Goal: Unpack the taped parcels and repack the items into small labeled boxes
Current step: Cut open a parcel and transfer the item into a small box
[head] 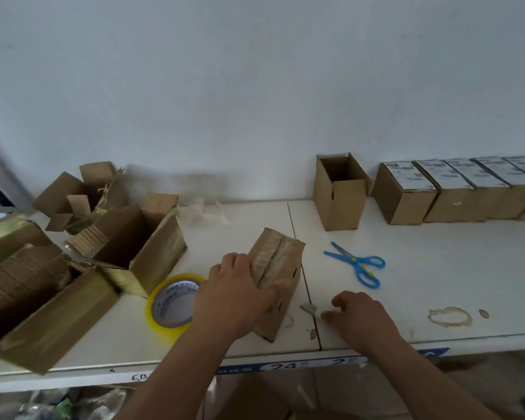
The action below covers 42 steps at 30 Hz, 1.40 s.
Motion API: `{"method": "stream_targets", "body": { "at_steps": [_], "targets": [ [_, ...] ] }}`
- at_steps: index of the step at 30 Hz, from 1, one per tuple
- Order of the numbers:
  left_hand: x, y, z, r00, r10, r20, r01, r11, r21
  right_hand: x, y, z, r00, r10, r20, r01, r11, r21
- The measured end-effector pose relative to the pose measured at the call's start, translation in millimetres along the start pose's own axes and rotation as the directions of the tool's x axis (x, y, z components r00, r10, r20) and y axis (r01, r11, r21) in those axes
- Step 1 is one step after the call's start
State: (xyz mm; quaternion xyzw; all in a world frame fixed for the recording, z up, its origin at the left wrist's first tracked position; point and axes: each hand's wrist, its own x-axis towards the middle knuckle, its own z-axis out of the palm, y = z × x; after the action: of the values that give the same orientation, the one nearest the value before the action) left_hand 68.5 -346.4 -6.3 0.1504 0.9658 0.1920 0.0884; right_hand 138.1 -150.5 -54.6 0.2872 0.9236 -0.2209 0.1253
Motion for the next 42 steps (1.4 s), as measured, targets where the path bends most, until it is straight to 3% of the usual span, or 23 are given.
{"method": "stream_targets", "body": {
  "at_steps": [2, 7, 9, 12, 15, 17, 19, 21, 26, 28, 31, 34, 37, 42],
  "targets": [
    [2, 2, 0, 1.0, 0.023, 0.022, -0.024, 0.999, 0.045, 4, 8, 5, 0.999, -0.027, -0.032, 0.023, 0.993, -0.114],
    [9, 0, -4, 0.996, 0.042, 0.076, -0.04, 0.999, -0.029, 12, 13, 5, 0.997, -0.048, -0.066, 0.037, 0.987, -0.157],
    [12, -1, -7, 0.993, 0.047, 0.106, -0.038, 0.995, -0.087, 16, 16, -2, 0.993, -0.046, -0.109, 0.037, 0.996, -0.077],
    [17, -2, -14, 0.984, 0.038, 0.174, -0.005, 0.983, -0.183, 23, 16, -20, 0.983, -0.047, -0.177, 0.091, 0.964, 0.249],
    [22, -3, -21, 0.964, 0.042, 0.261, 0.022, 0.972, -0.235, 19, 10, -45, 0.986, -0.049, -0.159, 0.142, 0.743, 0.654],
    [26, -4, -27, 0.949, 0.055, 0.311, 0.021, 0.972, -0.236, 6, 8, -65, 0.997, -0.063, -0.037, 0.064, 0.504, 0.861],
    [30, -4, -33, 0.934, 0.062, 0.351, 0.019, 0.975, -0.223, -3, 10, -82, 0.982, -0.171, 0.075, -0.04, 0.2, 0.979],
    [33, -6, -38, 0.923, 0.061, 0.379, 0.015, 0.981, -0.195, -7, 13, -89, 0.955, -0.277, 0.104, -0.106, 0.008, 0.994],
    [38, -7, -41, 0.916, 0.039, 0.398, 0.038, 0.982, -0.184, 3, 20, -83, 0.881, -0.467, 0.078, -0.144, -0.107, 0.984],
    [39, -8, -41, 0.916, 0.046, 0.398, 0.028, 0.983, -0.18, 5, 15, -81, 0.891, -0.451, 0.051, -0.093, -0.072, 0.993],
    [40, -9, -41, 0.916, 0.06, 0.397, 0.013, 0.984, -0.18, 4, -2, -78, 0.962, -0.27, -0.046, 0.096, 0.175, 0.98],
    [40, -10, -41, 0.914, 0.067, 0.4, 0.007, 0.983, -0.181, 8, -6, -71, 0.959, -0.125, -0.253, 0.282, 0.406, 0.869],
    [42, -11, -40, 0.914, 0.077, 0.399, -0.005, 0.984, -0.179, 14, -2, -64, 0.943, -0.142, -0.301, 0.329, 0.538, 0.776],
    [42, -11, -40, 0.911, 0.086, 0.403, -0.014, 0.984, -0.178, 15, 2, -57, 0.936, -0.255, -0.241, 0.35, 0.622, 0.701]
  ]
}}
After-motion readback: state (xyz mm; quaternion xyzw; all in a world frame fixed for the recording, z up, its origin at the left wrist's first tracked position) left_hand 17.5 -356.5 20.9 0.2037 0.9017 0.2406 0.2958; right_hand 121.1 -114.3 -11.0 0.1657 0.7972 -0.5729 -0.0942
